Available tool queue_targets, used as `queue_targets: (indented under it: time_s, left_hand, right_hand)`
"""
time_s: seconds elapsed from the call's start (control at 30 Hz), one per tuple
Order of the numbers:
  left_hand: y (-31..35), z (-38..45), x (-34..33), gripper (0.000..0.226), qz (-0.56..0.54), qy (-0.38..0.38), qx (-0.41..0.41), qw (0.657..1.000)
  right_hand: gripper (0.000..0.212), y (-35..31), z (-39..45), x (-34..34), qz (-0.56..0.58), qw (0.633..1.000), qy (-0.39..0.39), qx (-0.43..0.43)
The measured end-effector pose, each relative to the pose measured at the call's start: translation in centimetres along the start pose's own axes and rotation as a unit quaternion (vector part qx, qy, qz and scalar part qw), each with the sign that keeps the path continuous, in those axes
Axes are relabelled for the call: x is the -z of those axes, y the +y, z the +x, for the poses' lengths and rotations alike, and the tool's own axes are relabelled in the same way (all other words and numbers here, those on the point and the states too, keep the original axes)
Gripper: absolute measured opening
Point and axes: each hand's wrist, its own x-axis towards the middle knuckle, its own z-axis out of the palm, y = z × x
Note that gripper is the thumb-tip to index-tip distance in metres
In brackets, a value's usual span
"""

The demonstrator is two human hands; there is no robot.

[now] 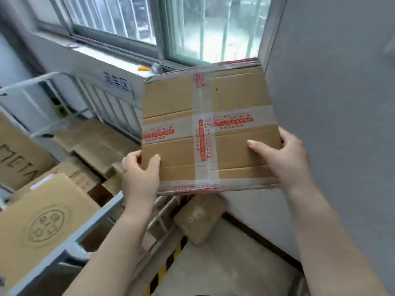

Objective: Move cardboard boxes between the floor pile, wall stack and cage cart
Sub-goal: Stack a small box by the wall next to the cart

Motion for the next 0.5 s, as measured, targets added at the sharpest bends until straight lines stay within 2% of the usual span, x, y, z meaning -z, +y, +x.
queue_targets:
  time_s: [0.07, 0.23, 0.4, 0.5]
  left_hand:
    - [0.7, 1.7, 2.9, 0.030, -0.020, 0.038, -0.011, 0.999]
    - [0.0, 6.8, 10.6, 0.027, -0.052, 0.106, -0.012, 0.993]
    - [-1.9, 11.3, 15.3, 0.033, -0.041, 0.128, -0.013, 0.991]
    - [-3.9, 13.7, 15.9, 0.038, -0.018, 0.121, 0.024, 0.992]
  right_hand:
    - [0.079, -3.1, 0.3, -1.8, 0.032, 0.999, -0.010, 0.042]
    - [0.032, -10.6, -0.4, -8.4, 0.099, 0.987, -0.049, 0.119]
    - [0.027, -14.3, 0.2, -15.1, 0.106, 0.982, -0.082, 0.131]
    - [0.026, -14.4, 1.3, -19.0, 0.101, 0.983, -0.105, 0.116]
